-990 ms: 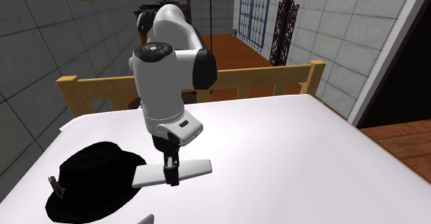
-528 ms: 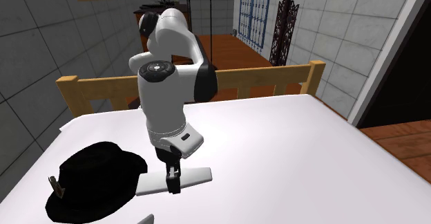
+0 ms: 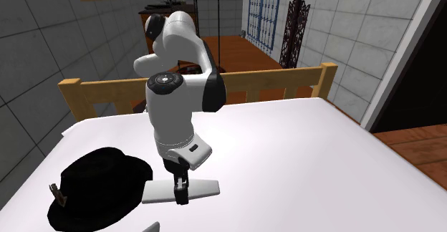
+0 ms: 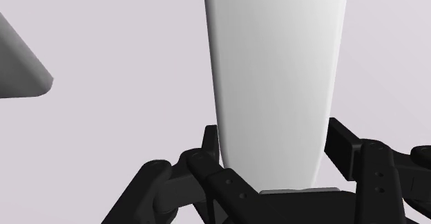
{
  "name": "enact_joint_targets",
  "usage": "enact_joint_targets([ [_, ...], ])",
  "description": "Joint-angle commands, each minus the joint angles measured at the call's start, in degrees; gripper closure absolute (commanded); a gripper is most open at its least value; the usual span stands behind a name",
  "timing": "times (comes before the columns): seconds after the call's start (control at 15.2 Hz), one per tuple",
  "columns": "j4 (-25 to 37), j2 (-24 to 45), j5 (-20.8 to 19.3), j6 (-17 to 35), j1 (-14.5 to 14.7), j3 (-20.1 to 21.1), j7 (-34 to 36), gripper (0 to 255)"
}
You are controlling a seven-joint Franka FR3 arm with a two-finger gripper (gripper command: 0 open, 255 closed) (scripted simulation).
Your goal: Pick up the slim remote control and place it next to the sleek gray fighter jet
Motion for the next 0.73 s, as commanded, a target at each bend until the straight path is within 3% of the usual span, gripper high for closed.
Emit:
enact_joint_targets([
  [0.0,-0.07,0.17,0.02,0.06,-0.04,0.04,0.0,255],
  [0.13,-0.07,0.18,0.03,0.06,-0.04,0.04,0.0,255],
  [0.2,0.1,0.29,0.06,0.01,-0.12,0.07,0.01,0],
  [0.53,-0.07,0.18,0.03,0.06,-0.04,0.04,0.0,0],
  [0.66,1.69,-1.18,-0.93,-2.79,-0.01,-0.68,0.63,0],
])
